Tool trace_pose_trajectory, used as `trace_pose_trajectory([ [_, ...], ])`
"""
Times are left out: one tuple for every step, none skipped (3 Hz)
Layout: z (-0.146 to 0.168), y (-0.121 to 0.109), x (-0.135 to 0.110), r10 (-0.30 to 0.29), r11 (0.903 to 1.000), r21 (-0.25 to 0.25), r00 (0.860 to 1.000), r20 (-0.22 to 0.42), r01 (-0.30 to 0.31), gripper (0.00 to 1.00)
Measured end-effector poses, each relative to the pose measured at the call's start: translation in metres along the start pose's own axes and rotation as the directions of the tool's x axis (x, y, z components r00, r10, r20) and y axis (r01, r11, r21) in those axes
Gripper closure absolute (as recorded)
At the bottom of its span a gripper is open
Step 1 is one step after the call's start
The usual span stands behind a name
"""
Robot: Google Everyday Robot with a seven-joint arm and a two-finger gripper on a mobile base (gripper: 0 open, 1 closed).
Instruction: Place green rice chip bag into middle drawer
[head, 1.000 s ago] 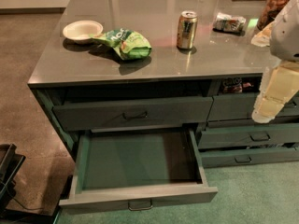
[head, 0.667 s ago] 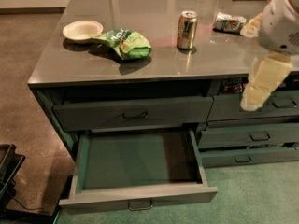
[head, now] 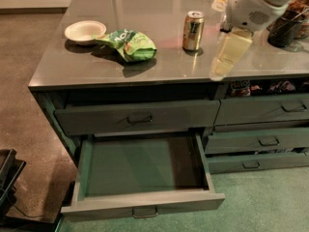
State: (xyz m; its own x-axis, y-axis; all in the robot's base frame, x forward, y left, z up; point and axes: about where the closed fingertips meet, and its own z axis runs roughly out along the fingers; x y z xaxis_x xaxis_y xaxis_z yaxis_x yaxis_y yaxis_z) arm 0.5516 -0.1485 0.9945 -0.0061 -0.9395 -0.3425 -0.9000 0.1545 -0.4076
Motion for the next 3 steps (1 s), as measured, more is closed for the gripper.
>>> trace_pose_trajectory([
  [0.033, -0.032, -0.038, -0.019, 0.9998, 0.013, 0.997, 0.079, 0.018, 0.0],
  [0.066, -0.054, -0.072, 0.003, 0.9998, 0.02, 0.992, 0.126, -0.005, 0.0],
  [0.07, -0.055, -0.077, 0.008, 0.9998, 0.017, 0.991, 0.132, -0.011, 0.0],
])
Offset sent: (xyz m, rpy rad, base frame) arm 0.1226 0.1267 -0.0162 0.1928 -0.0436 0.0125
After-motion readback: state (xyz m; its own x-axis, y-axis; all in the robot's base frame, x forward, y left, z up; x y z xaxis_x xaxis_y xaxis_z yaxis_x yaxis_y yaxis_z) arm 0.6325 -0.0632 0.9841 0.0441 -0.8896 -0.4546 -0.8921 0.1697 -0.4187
